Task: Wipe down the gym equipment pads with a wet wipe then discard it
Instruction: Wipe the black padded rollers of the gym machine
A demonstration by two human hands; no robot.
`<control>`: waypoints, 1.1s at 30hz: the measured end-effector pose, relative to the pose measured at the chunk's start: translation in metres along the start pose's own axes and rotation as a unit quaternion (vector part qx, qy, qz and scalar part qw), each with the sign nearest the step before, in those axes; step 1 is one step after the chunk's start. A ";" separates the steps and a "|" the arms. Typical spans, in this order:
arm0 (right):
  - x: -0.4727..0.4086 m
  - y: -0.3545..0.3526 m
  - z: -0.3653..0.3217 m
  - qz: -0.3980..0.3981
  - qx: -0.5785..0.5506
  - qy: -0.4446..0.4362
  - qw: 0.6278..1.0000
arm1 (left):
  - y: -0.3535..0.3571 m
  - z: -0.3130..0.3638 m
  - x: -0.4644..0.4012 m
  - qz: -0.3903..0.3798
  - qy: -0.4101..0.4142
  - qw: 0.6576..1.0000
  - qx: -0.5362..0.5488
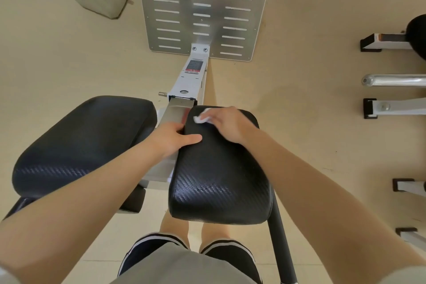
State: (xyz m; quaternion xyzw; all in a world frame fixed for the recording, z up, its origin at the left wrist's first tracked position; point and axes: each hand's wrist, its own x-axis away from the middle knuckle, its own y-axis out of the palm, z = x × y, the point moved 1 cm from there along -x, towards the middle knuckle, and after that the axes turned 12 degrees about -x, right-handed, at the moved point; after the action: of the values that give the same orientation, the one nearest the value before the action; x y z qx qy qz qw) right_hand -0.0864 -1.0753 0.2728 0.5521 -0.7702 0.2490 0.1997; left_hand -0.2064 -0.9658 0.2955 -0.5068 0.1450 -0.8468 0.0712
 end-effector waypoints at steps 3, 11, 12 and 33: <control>0.005 -0.034 0.030 0.079 0.113 0.095 0.986 | 0.004 0.004 0.006 0.007 -0.023 0.999 0.039; 0.000 -0.022 0.015 0.041 0.175 0.041 0.983 | 0.010 0.003 0.011 0.022 -0.034 0.990 0.132; -0.002 -0.011 0.006 0.023 0.163 0.008 0.986 | 0.009 0.003 0.011 0.025 -0.034 0.990 0.133; -0.002 0.016 -0.013 -0.021 0.141 -0.042 0.989 | 0.006 -0.003 0.005 0.000 -0.007 0.991 0.133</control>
State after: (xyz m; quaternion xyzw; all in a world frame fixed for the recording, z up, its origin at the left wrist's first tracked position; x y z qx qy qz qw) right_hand -0.1001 -1.0620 0.2794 0.6005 -0.7238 0.3270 0.0923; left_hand -0.2117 -0.9719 0.2967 -0.4986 0.0308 -0.8551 0.1388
